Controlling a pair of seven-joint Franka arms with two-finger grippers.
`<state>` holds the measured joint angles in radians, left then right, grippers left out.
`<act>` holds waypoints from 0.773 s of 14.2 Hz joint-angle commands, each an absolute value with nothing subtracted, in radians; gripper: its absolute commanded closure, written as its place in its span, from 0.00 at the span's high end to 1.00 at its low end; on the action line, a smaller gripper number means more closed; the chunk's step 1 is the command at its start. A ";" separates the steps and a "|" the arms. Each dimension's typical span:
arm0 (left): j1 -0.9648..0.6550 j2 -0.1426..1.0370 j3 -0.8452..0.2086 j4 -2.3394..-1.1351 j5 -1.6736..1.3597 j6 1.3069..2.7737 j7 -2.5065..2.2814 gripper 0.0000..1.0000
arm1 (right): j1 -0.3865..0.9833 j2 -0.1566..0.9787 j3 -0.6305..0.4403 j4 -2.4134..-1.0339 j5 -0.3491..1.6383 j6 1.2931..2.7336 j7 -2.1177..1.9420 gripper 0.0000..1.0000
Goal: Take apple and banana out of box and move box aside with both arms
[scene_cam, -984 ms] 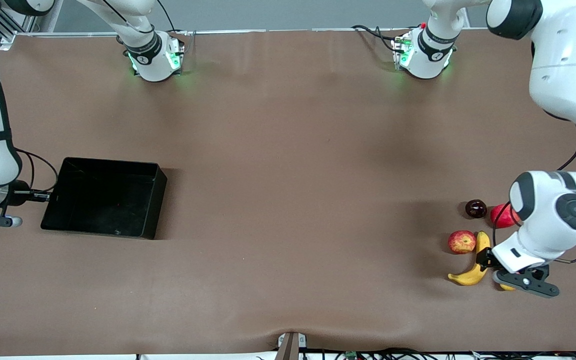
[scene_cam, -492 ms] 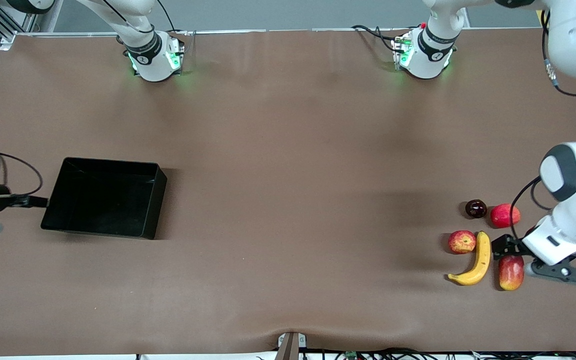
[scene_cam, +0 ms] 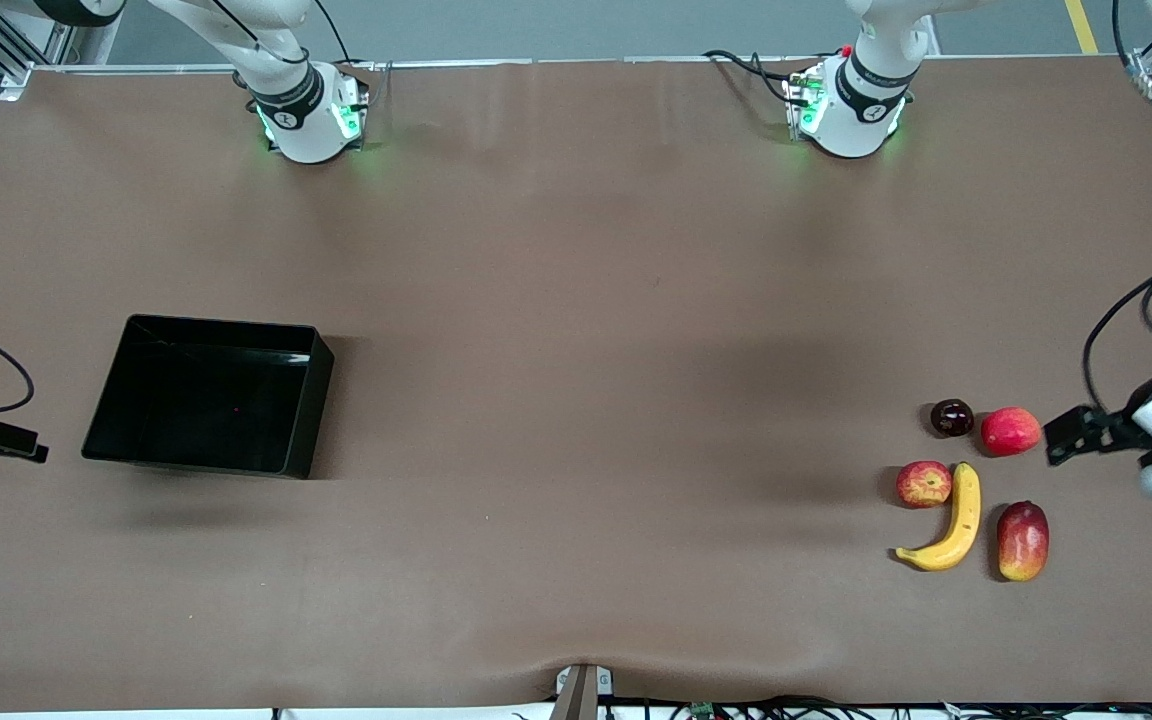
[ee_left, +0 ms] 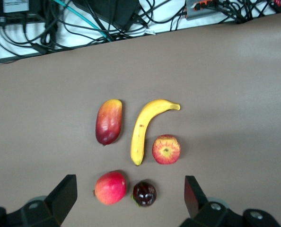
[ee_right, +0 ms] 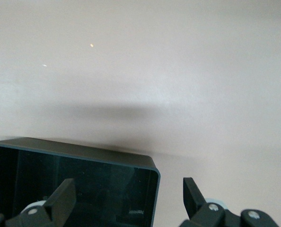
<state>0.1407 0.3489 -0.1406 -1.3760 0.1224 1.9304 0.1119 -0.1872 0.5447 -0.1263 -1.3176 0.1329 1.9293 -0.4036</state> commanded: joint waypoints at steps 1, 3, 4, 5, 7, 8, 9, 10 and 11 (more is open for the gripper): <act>0.149 0.262 -0.143 -1.413 0.103 1.888 0.103 1.00 | -0.189 0.483 -0.109 -1.313 0.185 1.887 -0.413 1.00; 0.149 0.217 -0.143 -1.413 0.101 1.820 0.101 1.00 | -0.169 0.440 -0.107 -1.305 0.196 1.826 -0.403 1.00; 0.149 0.186 -0.141 -1.414 0.078 1.771 0.089 1.00 | -0.155 0.419 -0.110 -1.304 0.189 1.795 -0.403 1.00; 0.149 0.155 -0.137 -1.416 0.049 1.713 0.051 1.00 | -0.135 0.394 -0.115 -1.304 0.184 1.754 -0.399 1.00; 0.149 0.095 -0.135 -1.419 0.043 1.625 0.017 1.00 | -0.118 0.336 -0.112 -1.305 0.184 1.717 -0.374 1.00; 0.141 0.059 -0.127 -1.431 0.037 1.596 0.017 1.00 | -0.097 0.299 -0.113 -1.311 0.173 1.700 -0.342 1.00; 0.140 0.014 -0.114 -1.472 0.022 1.583 0.015 1.00 | -0.075 0.288 -0.117 -1.309 0.134 1.669 -0.280 1.00; 0.140 -0.038 -0.101 -1.535 0.000 1.583 0.026 1.00 | -0.072 0.260 -0.112 -1.308 0.095 1.617 -0.223 1.00; 0.141 -0.075 -0.088 -1.586 -0.029 1.583 0.029 1.00 | -0.069 0.221 -0.110 -1.316 0.083 1.558 -0.191 1.00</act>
<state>0.1414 0.0356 -0.1179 -1.4397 0.0230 1.5709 0.0235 -0.0812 0.2913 -0.1119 -1.2873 0.1256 1.6287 -0.2677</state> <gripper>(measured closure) 0.000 0.000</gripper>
